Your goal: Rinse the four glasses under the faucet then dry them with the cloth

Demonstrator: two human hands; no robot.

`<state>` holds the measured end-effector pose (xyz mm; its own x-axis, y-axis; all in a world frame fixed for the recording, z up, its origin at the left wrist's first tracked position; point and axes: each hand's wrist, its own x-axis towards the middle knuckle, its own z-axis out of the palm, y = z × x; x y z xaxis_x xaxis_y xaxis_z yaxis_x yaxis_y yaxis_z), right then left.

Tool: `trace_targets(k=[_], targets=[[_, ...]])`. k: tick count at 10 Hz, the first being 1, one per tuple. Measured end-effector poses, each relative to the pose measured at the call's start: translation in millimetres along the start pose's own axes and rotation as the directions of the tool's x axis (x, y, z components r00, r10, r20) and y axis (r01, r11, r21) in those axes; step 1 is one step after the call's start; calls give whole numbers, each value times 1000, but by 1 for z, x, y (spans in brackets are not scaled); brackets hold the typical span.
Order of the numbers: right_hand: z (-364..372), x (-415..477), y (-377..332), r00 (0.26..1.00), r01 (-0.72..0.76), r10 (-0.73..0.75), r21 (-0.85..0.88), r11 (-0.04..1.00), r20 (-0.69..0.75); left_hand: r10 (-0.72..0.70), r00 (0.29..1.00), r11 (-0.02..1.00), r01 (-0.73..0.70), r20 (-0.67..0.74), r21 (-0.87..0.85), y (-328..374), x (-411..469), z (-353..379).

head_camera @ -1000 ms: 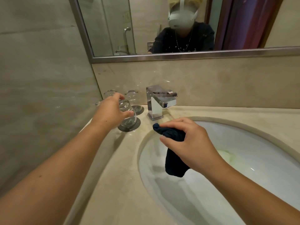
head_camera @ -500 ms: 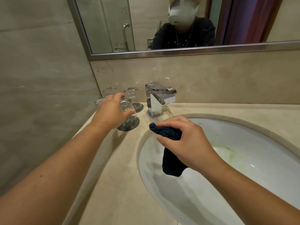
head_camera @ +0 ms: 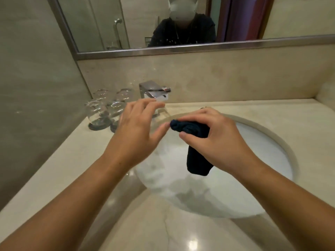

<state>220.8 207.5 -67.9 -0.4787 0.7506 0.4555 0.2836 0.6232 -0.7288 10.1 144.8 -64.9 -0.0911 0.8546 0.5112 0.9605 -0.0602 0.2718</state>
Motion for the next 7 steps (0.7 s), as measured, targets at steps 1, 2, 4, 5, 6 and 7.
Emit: trace_targets(k=[1,2,4,5,6,7], targets=[[-35,-23,0,998,-12,9,-45,999,-60,25,997,999,-23,73,-25,39,-16,12],[-77,-48,5,990,-74,59,-119,990,-129,48,989,997,-40,140,-60,74,-22,25],[-169,-107,38,933,-307,207,-349,885,-296,148,934,986,-112,325,-127,135,-33,51],[-201,-130,60,903,-410,289,-438,800,-316,168,914,984,-130,369,-124,155,-39,59],[-216,-147,87,844,-525,477,-556,645,-245,177,905,983,-144,388,-113,170,-41,65],[-222,-160,107,797,-563,565,-597,572,-212,180,904,983,-156,389,-92,179,-43,68]])
